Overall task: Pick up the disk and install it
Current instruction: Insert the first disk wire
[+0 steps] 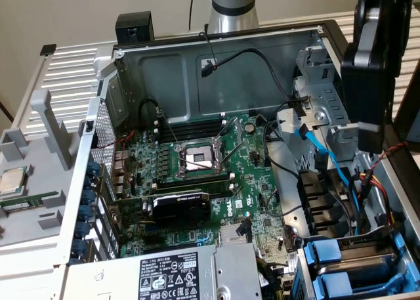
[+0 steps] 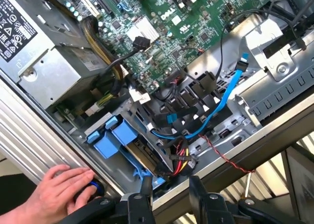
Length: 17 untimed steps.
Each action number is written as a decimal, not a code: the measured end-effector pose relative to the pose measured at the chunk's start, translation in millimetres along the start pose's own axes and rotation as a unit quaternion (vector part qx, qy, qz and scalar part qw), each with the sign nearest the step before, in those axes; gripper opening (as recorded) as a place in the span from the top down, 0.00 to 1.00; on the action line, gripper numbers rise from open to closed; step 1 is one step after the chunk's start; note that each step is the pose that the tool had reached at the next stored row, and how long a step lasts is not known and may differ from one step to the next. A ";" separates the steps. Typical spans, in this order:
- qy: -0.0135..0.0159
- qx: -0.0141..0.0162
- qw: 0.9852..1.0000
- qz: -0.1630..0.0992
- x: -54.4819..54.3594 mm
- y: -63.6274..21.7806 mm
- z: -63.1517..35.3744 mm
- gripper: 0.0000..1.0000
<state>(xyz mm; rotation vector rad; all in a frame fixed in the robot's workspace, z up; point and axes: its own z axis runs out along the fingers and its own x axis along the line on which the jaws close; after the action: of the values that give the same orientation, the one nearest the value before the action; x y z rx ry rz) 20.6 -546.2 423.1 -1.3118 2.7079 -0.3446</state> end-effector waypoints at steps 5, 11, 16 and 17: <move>-0.008 0.001 0.999 -0.040 0.3 0.4 -0.1 0.57; -0.021 0.002 0.995 -0.092 0.4 0.5 -0.1 0.57; -0.022 0.005 0.992 -0.123 0.6 0.7 0.0 0.57; -0.022 0.005 0.991 -0.130 0.6 0.8 -0.1 0.57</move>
<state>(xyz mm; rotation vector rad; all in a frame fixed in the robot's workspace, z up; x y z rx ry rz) 19.6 -546.2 423.0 -1.6528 2.4973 -0.3470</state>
